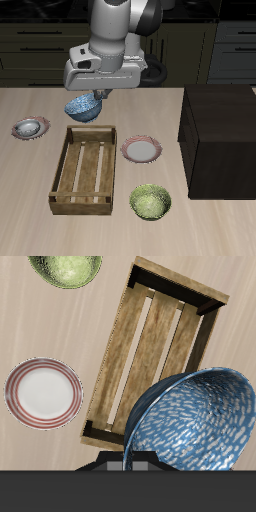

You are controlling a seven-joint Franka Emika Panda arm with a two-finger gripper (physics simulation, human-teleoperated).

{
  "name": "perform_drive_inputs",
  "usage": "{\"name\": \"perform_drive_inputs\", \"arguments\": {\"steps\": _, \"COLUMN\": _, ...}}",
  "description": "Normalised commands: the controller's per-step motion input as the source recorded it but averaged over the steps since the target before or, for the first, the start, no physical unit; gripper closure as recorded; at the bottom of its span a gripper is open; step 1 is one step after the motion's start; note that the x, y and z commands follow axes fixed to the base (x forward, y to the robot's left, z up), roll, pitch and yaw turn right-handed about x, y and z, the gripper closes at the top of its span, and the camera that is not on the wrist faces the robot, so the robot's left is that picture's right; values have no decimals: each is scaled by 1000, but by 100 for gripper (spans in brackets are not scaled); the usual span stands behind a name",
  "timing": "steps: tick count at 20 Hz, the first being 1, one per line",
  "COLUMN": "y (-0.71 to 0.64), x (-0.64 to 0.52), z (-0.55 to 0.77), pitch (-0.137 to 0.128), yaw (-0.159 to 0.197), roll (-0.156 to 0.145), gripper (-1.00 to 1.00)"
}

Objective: Place the white bowl on the off-center plate and place the blue bowl on top of the wooden shelf

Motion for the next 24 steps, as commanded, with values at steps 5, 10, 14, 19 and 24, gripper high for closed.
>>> {"name": "perform_drive_inputs", "arguments": {"steps": 5, "y": 155, "x": -100, "z": 574, "pitch": -57, "yaw": -6, "roll": 16, "gripper": 100}}
{"name": "perform_drive_inputs", "arguments": {"steps": 10, "y": 155, "x": -98, "z": 566, "pitch": -28, "yaw": -43, "roll": 9, "gripper": 100}}
{"name": "perform_drive_inputs", "arguments": {"steps": 14, "y": 277, "x": -92, "z": 533, "pitch": -50, "yaw": -44, "roll": -17, "gripper": 100}}
{"name": "perform_drive_inputs", "arguments": {"steps": 19, "y": 167, "x": 83, "z": 166, "pitch": 0, "yaw": 11, "roll": -37, "gripper": 100}}
{"name": "perform_drive_inputs", "arguments": {"steps": 24, "y": 309, "x": 211, "z": 161, "pitch": 11, "yaw": -14, "roll": -4, "gripper": 100}}
